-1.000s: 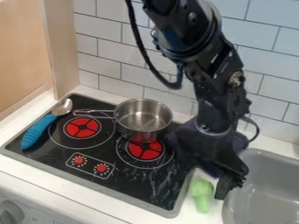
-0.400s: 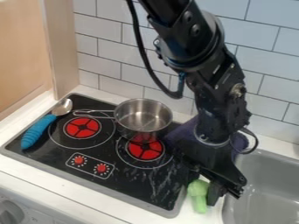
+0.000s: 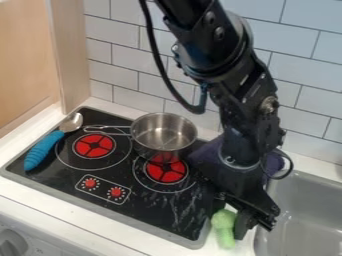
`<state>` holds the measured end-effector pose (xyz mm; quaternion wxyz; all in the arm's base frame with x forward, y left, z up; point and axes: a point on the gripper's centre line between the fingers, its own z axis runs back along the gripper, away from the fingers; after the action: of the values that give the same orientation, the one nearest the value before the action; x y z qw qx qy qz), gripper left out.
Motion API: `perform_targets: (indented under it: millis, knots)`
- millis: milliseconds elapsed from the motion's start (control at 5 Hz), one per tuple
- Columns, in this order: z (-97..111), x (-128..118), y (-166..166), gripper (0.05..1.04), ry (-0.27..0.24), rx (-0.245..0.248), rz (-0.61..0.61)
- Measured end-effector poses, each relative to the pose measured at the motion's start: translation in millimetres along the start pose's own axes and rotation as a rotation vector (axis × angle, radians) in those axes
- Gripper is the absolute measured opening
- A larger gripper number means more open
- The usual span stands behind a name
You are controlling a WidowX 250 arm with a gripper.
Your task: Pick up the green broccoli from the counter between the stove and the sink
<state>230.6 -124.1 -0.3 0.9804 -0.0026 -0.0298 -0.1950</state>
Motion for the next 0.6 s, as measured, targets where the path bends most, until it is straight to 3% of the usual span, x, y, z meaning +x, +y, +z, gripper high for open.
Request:
perform_targets:
  millis: [600]
  knots:
    - [45.9, 4.0, 40.2, 0.505, -0.092, 0.071, 0.081]
